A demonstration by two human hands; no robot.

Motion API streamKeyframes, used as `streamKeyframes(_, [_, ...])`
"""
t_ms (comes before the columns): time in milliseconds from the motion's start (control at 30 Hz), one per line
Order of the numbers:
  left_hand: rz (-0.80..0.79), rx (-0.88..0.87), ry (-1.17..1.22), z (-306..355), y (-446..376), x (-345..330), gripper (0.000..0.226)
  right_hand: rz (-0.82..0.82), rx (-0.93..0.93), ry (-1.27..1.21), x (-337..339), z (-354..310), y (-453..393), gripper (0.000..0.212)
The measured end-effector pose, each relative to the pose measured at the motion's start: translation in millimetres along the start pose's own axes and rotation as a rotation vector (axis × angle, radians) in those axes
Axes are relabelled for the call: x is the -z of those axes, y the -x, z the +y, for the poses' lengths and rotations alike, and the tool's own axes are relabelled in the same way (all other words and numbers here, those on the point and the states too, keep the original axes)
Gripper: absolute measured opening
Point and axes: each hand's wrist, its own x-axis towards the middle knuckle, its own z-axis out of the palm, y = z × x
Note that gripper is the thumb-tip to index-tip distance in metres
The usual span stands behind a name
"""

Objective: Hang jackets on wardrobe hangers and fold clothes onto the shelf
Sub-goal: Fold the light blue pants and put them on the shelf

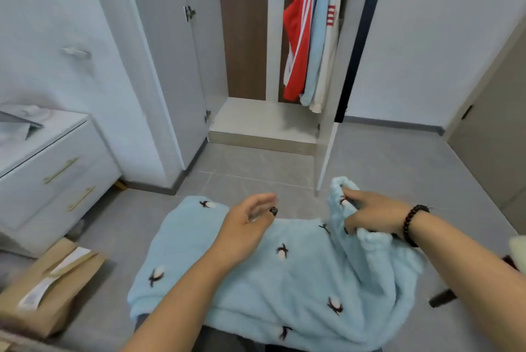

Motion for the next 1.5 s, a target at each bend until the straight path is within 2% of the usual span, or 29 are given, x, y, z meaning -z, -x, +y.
streamKeyframes(100, [0.220,0.033,-0.129,-12,2,58,0.030,-0.021,0.094,0.099,4,-59,1,0.043])
streamKeyframes(167, [0.294,0.090,-0.169,-22,5,92,0.029,-0.007,0.177,0.134,2,-102,0,0.034])
streamKeyframes(333, [0.422,0.258,-0.058,-49,24,153,0.034,-0.006,0.355,0.140,-47,-196,-12,0.030])
streamKeyframes(467, [0.500,0.434,0.052,-102,41,189,0.032,-0.037,0.423,0.315,-113,-223,-38,0.022])
streamKeyframes(600, [0.456,0.624,0.139,-164,53,200,0.022,0.006,0.429,0.422,-138,-227,-55,0.013])
streamKeyframes(667, [0.395,0.713,0.199,-186,53,198,0.007,0.007,0.397,0.513,-142,-232,-58,0.024])
streamKeyframes(733, [0.346,0.806,0.262,-206,48,192,0.007,0.042,0.372,0.636,-151,-241,-60,0.032])
streamKeyframes(800, [0.305,0.883,0.353,-224,40,185,0.018,0.093,0.359,0.768,-164,-253,-61,0.035])
streamKeyframes(933, [0.320,1.078,0.462,-253,26,173,0.043,0.088,0.325,1.037,-194,-270,-73,0.037])
streamKeyframes(1033, [0.319,1.174,0.654,-284,20,165,0.058,0.111,0.278,1.032,-210,-275,-87,0.030])
streamKeyframes(1100, [0.304,1.210,0.900,-310,15,159,0.054,0.112,0.290,1.076,-212,-276,-92,0.029])
streamKeyframes(1167, [0.315,1.224,1.011,-325,14,154,0.039,0.115,0.311,1.124,-210,-276,-94,0.035])
streamKeyframes(1333, [0.382,1.249,1.079,-343,13,149,0.039,0.163,0.307,1.136,-206,-275,-88,0.047])
streamKeyframes(1433, [0.395,1.187,1.071,-341,12,155,0.034,0.176,0.285,1.134,-204,-273,-88,0.049])
streamKeyframes(1500, [0.491,1.127,1.082,-332,13,163,0.032,0.179,0.281,1.124,-201,-272,-87,0.046])
